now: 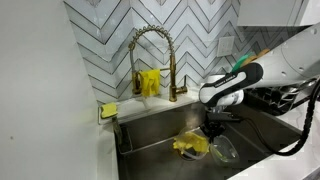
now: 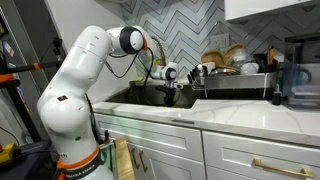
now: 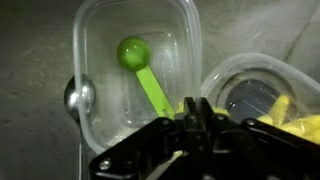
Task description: Remove the clear bowl with the measuring spoon from the sink and pour the spoon onto the counter then put the bowl on the dishrack.
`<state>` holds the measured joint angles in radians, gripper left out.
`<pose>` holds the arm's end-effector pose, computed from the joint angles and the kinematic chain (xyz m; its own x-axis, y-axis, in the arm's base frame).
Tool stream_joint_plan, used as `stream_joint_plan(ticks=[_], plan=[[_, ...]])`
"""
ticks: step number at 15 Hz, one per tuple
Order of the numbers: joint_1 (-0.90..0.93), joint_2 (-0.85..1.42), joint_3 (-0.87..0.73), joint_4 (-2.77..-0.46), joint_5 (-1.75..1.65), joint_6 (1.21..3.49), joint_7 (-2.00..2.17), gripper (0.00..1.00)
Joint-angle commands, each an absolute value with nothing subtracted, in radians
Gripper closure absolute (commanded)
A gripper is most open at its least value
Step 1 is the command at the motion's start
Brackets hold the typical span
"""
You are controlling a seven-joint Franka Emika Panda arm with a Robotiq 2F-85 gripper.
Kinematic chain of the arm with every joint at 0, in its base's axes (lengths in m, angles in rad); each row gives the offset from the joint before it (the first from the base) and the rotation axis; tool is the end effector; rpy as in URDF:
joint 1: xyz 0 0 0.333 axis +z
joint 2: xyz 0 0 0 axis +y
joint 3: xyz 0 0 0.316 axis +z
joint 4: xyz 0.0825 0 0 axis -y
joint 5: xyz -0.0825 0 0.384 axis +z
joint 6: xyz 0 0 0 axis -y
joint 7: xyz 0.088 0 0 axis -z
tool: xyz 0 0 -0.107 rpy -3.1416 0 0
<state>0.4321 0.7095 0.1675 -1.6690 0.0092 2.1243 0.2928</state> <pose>0.5440 0.3613 0.1783 0.9262 0.2665 -0.2666 0.2658 -0.9632 -0.0397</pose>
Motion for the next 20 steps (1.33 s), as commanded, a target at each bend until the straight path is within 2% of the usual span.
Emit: stream_joint_plan(ticks=[1,8,10,11,19,20], plan=[[0.473,0.628,0.146,-1.657,-0.043,2.009,0.379,0.98],[0.539,0.479,0.163,-1.599,-0.168,1.796,0.485,0.98],[0.518,0.506,0.178,-1.580,-0.150,1.820,0.462,0.98],[0.522,0.490,0.182,-1.576,-0.154,1.816,0.465,0.93],[0.514,0.508,0.180,-1.576,-0.152,1.817,0.464,0.93],[0.512,0.498,0.185,-1.574,-0.155,1.831,0.442,0.98]])
